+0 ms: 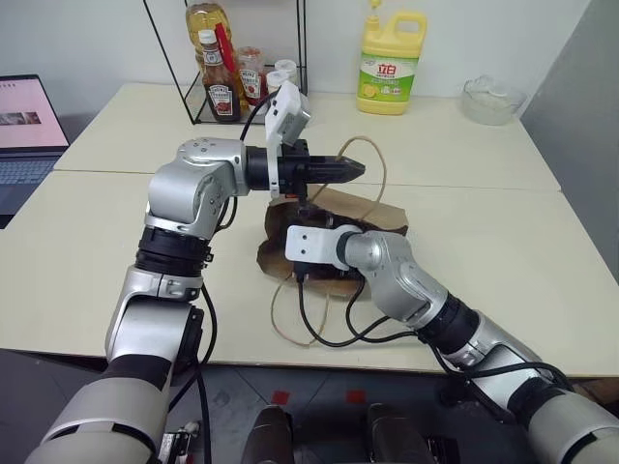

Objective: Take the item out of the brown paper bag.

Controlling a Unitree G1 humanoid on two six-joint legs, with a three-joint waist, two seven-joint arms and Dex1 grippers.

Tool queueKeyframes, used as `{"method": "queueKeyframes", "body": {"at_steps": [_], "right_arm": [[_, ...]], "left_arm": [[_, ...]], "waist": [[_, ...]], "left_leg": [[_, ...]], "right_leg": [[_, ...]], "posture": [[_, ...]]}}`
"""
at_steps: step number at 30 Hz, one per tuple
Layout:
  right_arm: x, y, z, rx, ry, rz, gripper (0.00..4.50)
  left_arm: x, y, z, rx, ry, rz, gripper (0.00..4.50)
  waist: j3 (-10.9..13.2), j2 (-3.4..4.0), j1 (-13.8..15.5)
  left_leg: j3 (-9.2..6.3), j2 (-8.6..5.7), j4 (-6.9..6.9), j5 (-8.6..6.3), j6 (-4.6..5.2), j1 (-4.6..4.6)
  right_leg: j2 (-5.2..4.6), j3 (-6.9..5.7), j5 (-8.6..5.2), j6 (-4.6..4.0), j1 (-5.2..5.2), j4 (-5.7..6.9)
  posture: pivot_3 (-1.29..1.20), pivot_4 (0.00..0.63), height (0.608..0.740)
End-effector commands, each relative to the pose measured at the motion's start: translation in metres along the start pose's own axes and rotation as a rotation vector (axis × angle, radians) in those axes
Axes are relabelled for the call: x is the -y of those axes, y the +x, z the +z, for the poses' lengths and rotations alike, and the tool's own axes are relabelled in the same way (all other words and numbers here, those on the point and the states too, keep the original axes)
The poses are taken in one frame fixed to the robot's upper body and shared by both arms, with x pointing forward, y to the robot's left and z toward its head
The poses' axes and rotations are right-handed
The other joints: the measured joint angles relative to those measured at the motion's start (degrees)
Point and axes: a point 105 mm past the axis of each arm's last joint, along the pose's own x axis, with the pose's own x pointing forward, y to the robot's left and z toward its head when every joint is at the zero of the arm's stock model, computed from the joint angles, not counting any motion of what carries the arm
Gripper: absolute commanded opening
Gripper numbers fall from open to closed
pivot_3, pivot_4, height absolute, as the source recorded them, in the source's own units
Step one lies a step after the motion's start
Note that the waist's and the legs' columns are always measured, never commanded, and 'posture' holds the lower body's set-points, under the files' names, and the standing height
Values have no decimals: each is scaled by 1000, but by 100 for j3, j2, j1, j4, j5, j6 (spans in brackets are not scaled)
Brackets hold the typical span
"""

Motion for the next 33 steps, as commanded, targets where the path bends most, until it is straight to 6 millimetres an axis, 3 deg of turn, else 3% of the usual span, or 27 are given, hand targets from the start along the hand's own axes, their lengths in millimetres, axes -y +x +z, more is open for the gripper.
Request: {"method": "queueKeyframes", "body": {"at_steps": [1, 5, 9, 11, 22, 33], "right_arm": [[9, 3, 0, -15, -41, -13, 4307], [9, 9, -6, -35, -45, 11, 4307], [7, 9, -7, -27, -52, 20, 3090], [6, 9, -9, -24, -54, 20, 2709], [16, -15, -3, 94, -118, 12, 2692], [9, -46, 25, 236, -104, 38, 2485]], "left_arm": [[5, 0, 16, 38, 52, -16, 0], [5, 0, 15, 37, 54, -12, 0], [5, 0, 14, 35, 55, -8, 0], [5, -1, 13, 34, 57, -6, 0], [-1, -3, 8, 17, 68, 21, 0], [-5, -4, 7, 11, 76, 36, 0]], "waist": [[0, 0, -6], [0, 0, -22], [0, 0, -24], [0, 0, -24], [0, 0, -23], [1, 1, -41]], "left_leg": [[0, 0, 0, 0, 0, 0], [0, 0, 0, 0, 0, 1], [0, 0, 0, 0, 0, 0], [-1, 1, 0, 0, -1, 1], [0, 0, 0, -1, 1, 0], [0, 1, -3, 0, 0, 0]], "right_leg": [[0, 0, 0, 0, 0, 0], [0, 0, 0, 0, 0, 1], [0, 0, 0, 0, 0, 1], [0, -1, 0, 0, 1, 1], [0, -1, 0, 0, 2, 0], [1, 0, 0, 0, 0, -1]], "posture": [[0, 150, 740], [0, 150, 740], [0, 150, 740], [0, 150, 740], [0, 150, 740], [0, 150, 740]]}}
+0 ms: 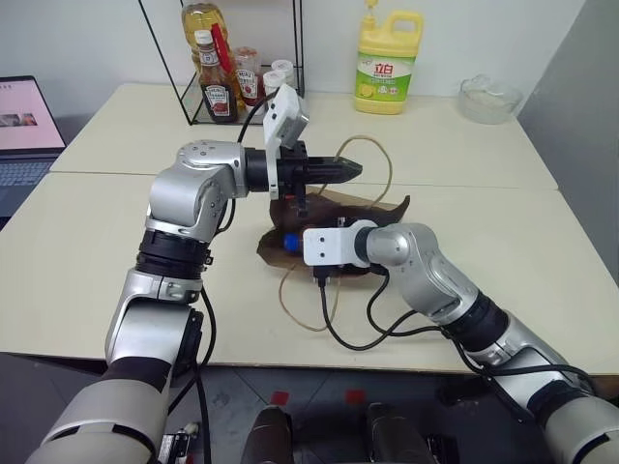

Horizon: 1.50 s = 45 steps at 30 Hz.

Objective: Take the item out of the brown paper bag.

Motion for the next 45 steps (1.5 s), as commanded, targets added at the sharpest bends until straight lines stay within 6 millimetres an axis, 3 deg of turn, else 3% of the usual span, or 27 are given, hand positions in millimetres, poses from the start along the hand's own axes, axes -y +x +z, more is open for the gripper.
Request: {"method": "queueKeyframes", "body": {"at_steps": [1, 8, 20, 31, 45], "right_arm": [[11, -13, 19, 89, -1, -35, 2464], [27, -29, 35, 217, 60, -75, 2408], [23, -71, 51, 463, 109, -60, 2407], [18, -107, 56, 575, -43, -61, 2407], [16, -164, 52, 611, -196, -256, 2407]], "left_arm": [[-1, -2, 11, 12, 47, 5, 0], [-3, -1, 10, 9, 49, 9, 0], [-6, 0, 8, 8, 49, 21, 0], [-11, 2, 6, 3, 50, 28, 0], [-16, 7, -4, -13, 53, 34, 0]], "waist": [[0, 0, -1], [4, 1, 0], [6, 2, 1], [9, 1, 6], [10, -1, 41]], "left_leg": [[0, 0, 0, 0, 0, 0], [0, -1, 0, 0, 1, -4], [0, 0, -2, -3, 5, -6], [1, -1, -1, -5, 9, -7], [0, -1, 0, -5, 8, -10]], "right_leg": [[0, 0, 0, 0, 0, 0], [-1, -1, 0, 0, -1, -1], [-1, 0, 0, 0, -3, -3], [-1, 0, 0, 0, -3, -5], [-1, -1, 0, 0, -1, -7]], "posture": [[0, 150, 740], [0, 150, 740], [0, 150, 740], [0, 150, 740], [0, 150, 740]]}}
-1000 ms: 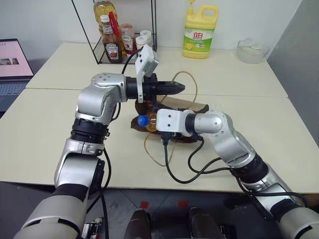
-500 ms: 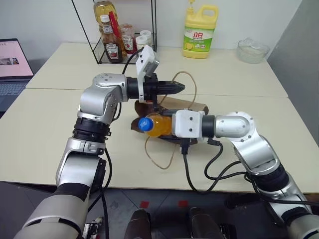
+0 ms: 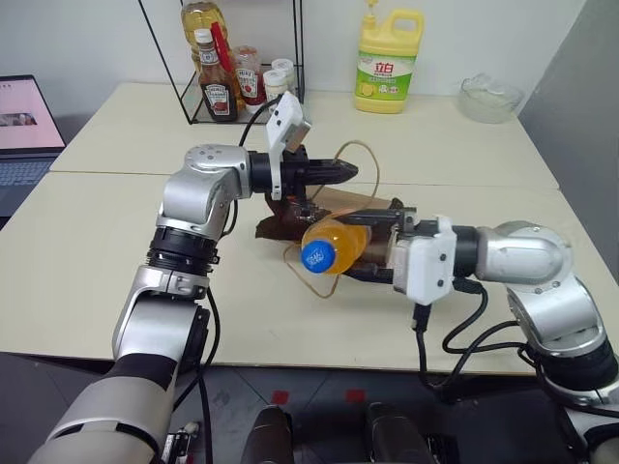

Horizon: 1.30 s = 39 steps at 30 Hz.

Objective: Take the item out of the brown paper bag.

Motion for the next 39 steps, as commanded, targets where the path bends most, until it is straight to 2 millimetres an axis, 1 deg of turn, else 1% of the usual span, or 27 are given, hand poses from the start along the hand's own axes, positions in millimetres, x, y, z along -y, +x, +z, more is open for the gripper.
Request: {"method": "queueKeyframes", "body": {"at_steps": [1, 4, 6, 15, 17, 20, 24, 26, 29, 32, 35, 37, 39], "right_arm": [[13, -19, 26, 44, -127, -111, 2407], [18, -27, 31, 37, -187, -159, 2407], [22, -34, 29, 5, -216, -195, 2407], [41, -86, -3, -230, -266, -320, 2407], [39, -101, -19, -322, -264, -320, 2407], [22, -121, -58, -519, -246, -240, 2406], [-7, -147, -109, -733, -241, -84, 2406], [-21, -157, -134, -830, -225, -16, 2406], [-37, -161, -165, -935, -190, 58, 2406], [-46, -151, -184, -965, -146, 91, 2406], [-54, -140, -193, -974, -102, 121, 2406], [-57, -138, -196, -989, -65, 134, 2406], [-58, -137, -195, -986, -54, 142, 2406]], "left_arm": [[1, 4, 13, 18, 58, -19, 0], [2, 7, 12, 16, 65, -35, 0], [1, 9, 12, 18, 66, -38, 0], [1, 10, 10, 21, 65, -42, 0], [1, 9, 10, 21, 67, -40, 0], [1, 9, 13, 29, 69, -34, 0], [3, 8, 15, 34, 75, -33, 0], [4, 7, 15, 36, 78, -32, 0], [5, 7, 15, 39, 80, -27, 0], [7, 5, 15, 38, 81, -23, 0], [8, 3, 15, 35, 85, -17, 0], [8, 2, 15, 35, 85, -11, 0], [8, 2, 15, 34, 84, -7, 0]], "waist": [[0, 0, 12], [0, 0, 23], [0, 0, 32], [0, 0, 68], [1, 0, 74], [0, 0, 104], [1, 1, 97], [2, 3, 91], [2, 4, 56], [4, 8, 5], [4, 8, -30], [2, 4, -42], [1, 3, -46]], "left_leg": [[0, -1, 0, 0, 0, -1], [1, -1, 1, 0, 0, -2], [0, -1, 1, 0, 0, -1], [3, -2, 1, -1, 1, -1], [4, -2, 1, -1, 1, -1], [5, -4, 2, -1, 2, 0], [9, -8, 4, -1, 2, 2], [13, -8, 4, 0, 1, 5], [14, -6, 2, 2, -3, 10], [17, -6, 2, 6, -10, 12], [17, -4, 4, 7, -11, 14], [16, -4, 8, 6, -11, 20], [16, -4, 11, 6, -11, 29]], "right_leg": [[0, 0, 0, 0, 1, -1], [-1, 1, 0, 0, 0, -2], [0, 1, 0, 0, 1, -1], [0, 3, 0, 0, 2, -2], [0, 4, 0, 0, 2, -2], [-2, 4, 0, 0, 4, -4], [-5, 9, 0, 0, 4, -3], [-4, 13, 0, 0, 3, -2], [-3, 15, 0, 0, 3, -1], [-3, 18, 0, 0, 3, 3], [-3, 17, 0, 0, 10, 1], [-3, 17, 0, 0, 19, 1], [-3, 17, 1, 2, 28, 2]], "posture": [[0, 150, 740], [0, 150, 740], [0, 150, 740], [0, 150, 740], [0, 150, 740], [0, 150, 740], [0, 150, 740], [0, 150, 740], [0, 150, 740], [0, 150, 740], [0, 150, 740], [0, 150, 740], [0, 150, 740]]}}
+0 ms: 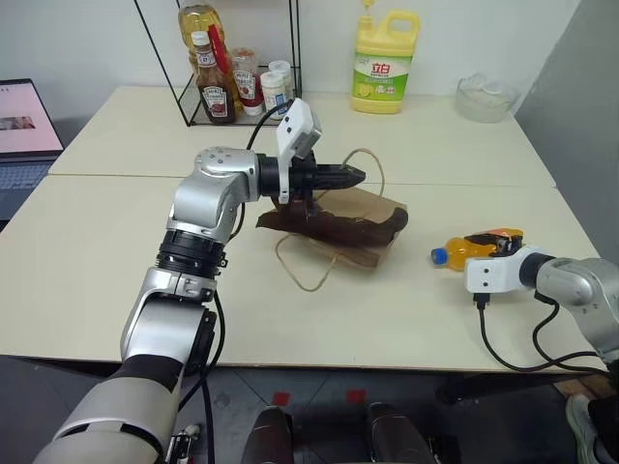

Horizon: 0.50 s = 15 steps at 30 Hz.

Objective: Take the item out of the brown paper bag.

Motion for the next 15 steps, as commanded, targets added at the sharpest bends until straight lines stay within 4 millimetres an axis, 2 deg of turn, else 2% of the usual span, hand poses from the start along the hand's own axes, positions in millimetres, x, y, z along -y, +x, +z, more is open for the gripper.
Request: {"method": "queueKeyframes", "body": {"at_steps": [1, 7, 10, 12, 15], "right_arm": [[-5, 3, 2, -1, 28, 37, 2406], [1, -4, 6, 24, 28, 35, 4338], [19, -20, 19, 112, 57, 5, 4428], [39, -39, 41, 245, 117, -34, 4428], [57, -64, 72, 400, 203, -33, 4428]], "left_arm": [[0, -6, 14, 35, 40, 12, 0], [0, -6, 13, 36, 37, 16, 0], [-1, -6, 13, 35, 28, 23, 0], [-5, -7, 14, 36, 16, 44, 0], [-12, -7, 18, 48, -6, 87, 0]], "waist": [[-1, -1, 0], [-1, -1, 14], [0, 0, 21], [2, 3, 23], [3, 5, 17]], "left_leg": [[0, 0, 1, 0, 1, 2], [-2, -1, 1, 0, 1, 0], [-2, -2, -4, -1, 1, -4], [-2, -2, -5, -1, 1, -7], [-2, -1, -4, -1, 1, -7]], "right_leg": [[0, 0, 0, 1, 3, 0], [-1, -4, 0, 1, 5, -2], [-2, -4, 0, 0, 1, -5], [-2, -5, 0, 0, -2, -5], [-2, -4, 0, 0, -2, -3]], "posture": [[0, 150, 740], [0, 150, 740], [0, 150, 740], [0, 150, 740], [0, 150, 740]]}}
